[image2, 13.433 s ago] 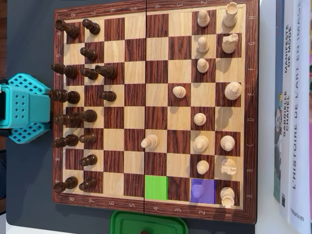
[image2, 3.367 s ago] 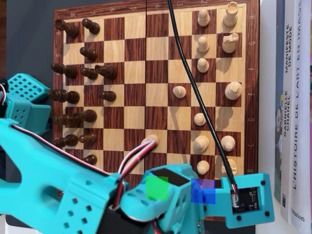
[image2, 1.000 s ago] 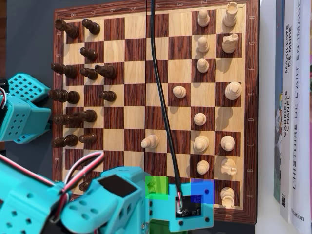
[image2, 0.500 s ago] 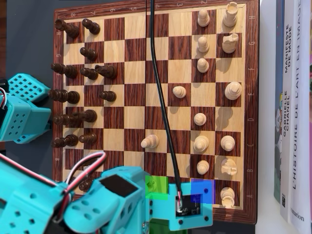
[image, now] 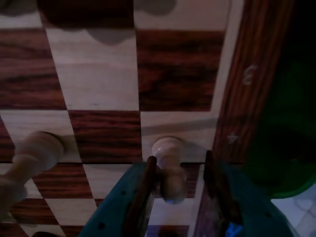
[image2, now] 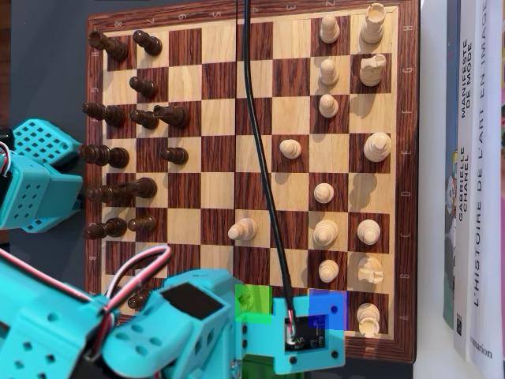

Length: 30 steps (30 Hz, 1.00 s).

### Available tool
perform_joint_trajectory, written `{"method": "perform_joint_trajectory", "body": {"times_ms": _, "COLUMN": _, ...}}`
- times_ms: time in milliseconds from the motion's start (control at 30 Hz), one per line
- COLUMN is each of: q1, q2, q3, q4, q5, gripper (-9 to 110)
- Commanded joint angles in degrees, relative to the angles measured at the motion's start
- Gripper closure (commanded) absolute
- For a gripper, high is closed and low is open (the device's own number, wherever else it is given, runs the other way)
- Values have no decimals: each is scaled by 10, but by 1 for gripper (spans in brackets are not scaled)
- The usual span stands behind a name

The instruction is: Play chess

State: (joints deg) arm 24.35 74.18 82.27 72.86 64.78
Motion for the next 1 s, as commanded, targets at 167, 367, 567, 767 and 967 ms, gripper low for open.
{"method": "perform_joint_trajectory", "body": {"times_ms": 167, "q1": -1, "q2": 76, "q3": -20, "q4": 11, "q5": 1, "gripper": 86}}
{"method": "perform_joint_trajectory", "body": {"times_ms": 367, "q1": -11, "q2": 120, "q3": -7, "q4": 23, "q5": 3, "gripper": 86}}
{"method": "perform_joint_trajectory", "body": {"times_ms": 567, "q1": -18, "q2": 187, "q3": 15, "q4": 24, "q5": 3, "gripper": 86}}
{"method": "perform_joint_trajectory", "body": {"times_ms": 767, "q1": -11, "q2": 301, "q3": 76, "q4": 22, "q5": 3, "gripper": 86}}
{"method": "perform_joint_trajectory", "body": {"times_ms": 967, "q1": -17, "q2": 432, "q3": 153, "q4": 18, "q5": 18, "gripper": 86}}
